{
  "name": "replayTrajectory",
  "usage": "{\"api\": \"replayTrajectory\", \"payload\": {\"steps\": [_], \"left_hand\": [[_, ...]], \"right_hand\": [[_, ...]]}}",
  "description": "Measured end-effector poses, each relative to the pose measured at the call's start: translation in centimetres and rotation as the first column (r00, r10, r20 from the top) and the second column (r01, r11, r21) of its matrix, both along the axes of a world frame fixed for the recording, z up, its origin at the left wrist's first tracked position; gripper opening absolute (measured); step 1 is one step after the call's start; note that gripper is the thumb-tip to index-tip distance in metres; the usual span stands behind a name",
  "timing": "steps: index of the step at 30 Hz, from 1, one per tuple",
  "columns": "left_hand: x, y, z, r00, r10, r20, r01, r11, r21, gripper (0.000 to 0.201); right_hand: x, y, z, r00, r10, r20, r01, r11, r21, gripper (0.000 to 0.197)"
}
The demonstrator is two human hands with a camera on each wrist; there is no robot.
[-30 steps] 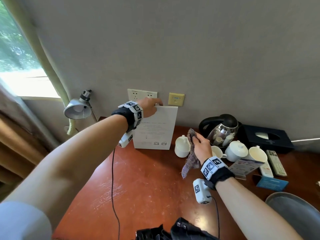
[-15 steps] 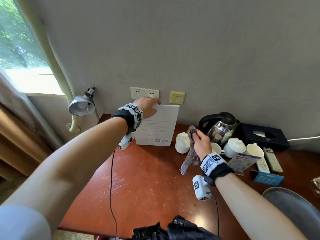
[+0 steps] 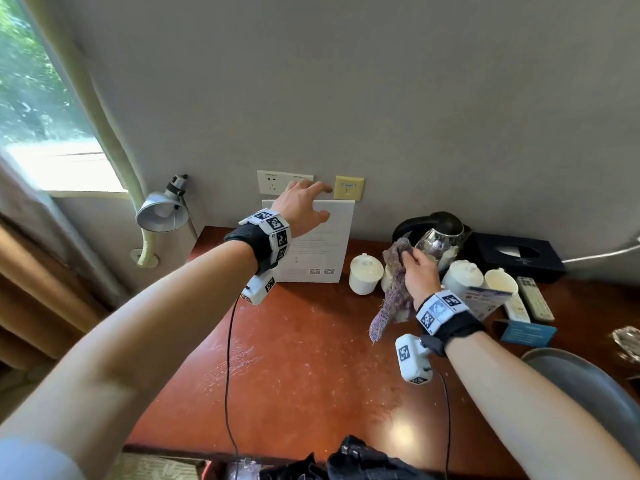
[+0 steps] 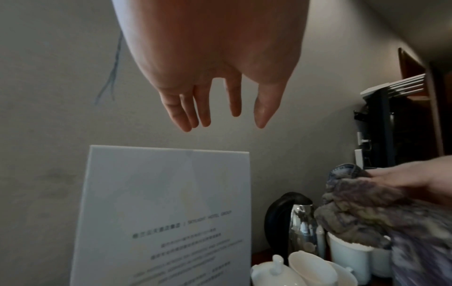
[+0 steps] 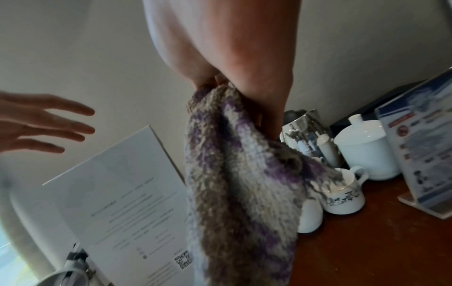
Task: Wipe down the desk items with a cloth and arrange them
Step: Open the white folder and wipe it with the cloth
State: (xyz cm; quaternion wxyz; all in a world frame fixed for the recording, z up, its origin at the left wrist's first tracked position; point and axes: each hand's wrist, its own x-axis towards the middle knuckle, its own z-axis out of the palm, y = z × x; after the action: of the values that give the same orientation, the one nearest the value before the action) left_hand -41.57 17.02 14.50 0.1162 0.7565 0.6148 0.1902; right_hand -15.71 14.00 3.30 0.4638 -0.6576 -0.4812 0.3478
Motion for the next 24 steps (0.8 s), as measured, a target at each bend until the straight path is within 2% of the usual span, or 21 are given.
{"api": "replayTrajectory", "payload": {"steps": [5,13,19,24], "left_hand": [[2.7,-1.4,-1.3,0.996,-0.083,0.028,0.084,0.996,-0.02,0.055],[9.3,-3.7,-3.0,0.981,-0.183,0.061,0.189,0.975,-0.119,0.054],[16.3,-5.4,-4.5,0.97,-0.237,0.056,0.243,0.953,-0.181,0.054],[23.7,-7.8,-6.2,0.96,-0.28,-0.017,0.27,0.938,-0.218,0.054]], "right_hand": [[2.9,-1.8,0.5,0.996,-0.062,-0.067,0.06,0.998,-0.029,0.031],[8.6,-5.4,1.0,0.989,-0.14,-0.038,0.14,0.99,-0.018,0.033],[14.6,-8.2,1.5,0.971,-0.237,-0.016,0.236,0.971,-0.026,0.032],[21.0,-11.3,1.7,0.953,-0.3,0.026,0.3,0.954,0.001,0.033]]}}
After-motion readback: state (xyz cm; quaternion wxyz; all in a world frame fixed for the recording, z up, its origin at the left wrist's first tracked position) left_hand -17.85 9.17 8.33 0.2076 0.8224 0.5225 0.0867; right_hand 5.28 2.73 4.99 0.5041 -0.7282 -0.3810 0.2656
